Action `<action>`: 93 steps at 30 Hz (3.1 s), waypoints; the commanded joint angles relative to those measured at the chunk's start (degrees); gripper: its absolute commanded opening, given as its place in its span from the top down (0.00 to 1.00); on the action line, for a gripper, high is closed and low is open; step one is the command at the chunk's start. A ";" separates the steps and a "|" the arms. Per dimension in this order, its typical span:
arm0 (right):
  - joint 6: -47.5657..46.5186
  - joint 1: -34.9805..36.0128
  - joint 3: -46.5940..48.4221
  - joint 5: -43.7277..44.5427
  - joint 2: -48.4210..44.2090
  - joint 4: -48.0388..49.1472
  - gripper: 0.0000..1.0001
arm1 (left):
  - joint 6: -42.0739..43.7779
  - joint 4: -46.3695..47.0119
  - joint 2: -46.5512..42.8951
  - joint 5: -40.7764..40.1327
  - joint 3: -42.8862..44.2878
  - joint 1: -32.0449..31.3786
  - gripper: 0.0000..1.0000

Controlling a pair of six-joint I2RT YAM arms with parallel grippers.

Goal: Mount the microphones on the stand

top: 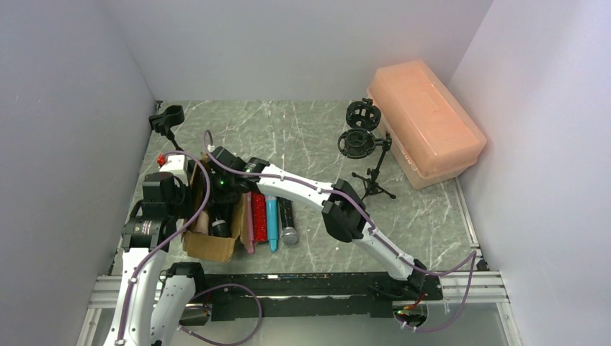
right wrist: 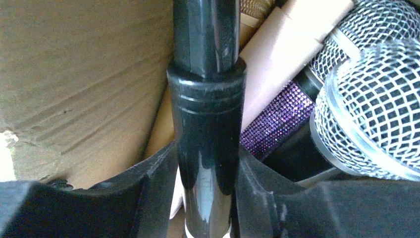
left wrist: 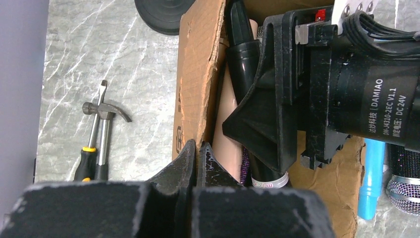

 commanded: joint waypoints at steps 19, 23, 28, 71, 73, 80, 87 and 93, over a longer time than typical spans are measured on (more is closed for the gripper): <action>-4.32 -7.62 -19.45 -5.01 -25.72 7.10 0.92 | -1.03 6.93 -0.71 -3.67 1.03 0.01 1.00; -8.01 -10.30 -27.76 -4.44 -32.64 5.45 0.92 | -0.12 7.67 -1.41 -3.90 0.29 0.01 1.00; -12.14 -13.60 -39.96 -0.22 -38.08 2.62 0.91 | 0.61 8.28 -1.85 -3.54 -0.09 0.01 1.00; -7.87 -17.40 -54.53 7.70 -33.79 6.81 0.47 | 0.19 7.42 -2.47 -1.59 1.52 0.01 1.00; -6.72 -17.39 -54.01 6.78 -35.14 7.12 0.49 | -0.01 7.25 -2.41 -1.50 1.62 0.01 1.00; -3.30 -14.37 -44.32 6.31 -37.76 6.10 0.53 | -0.33 7.36 -2.70 -2.57 1.62 0.01 1.00; -2.44 -6.85 -22.52 7.55 -28.66 -1.86 0.51 | -0.64 7.32 -2.80 -2.42 1.63 0.01 1.00; -2.38 -2.03 -4.81 5.14 -15.96 -9.04 0.49 | -1.08 7.49 -3.25 -2.37 1.87 0.01 1.00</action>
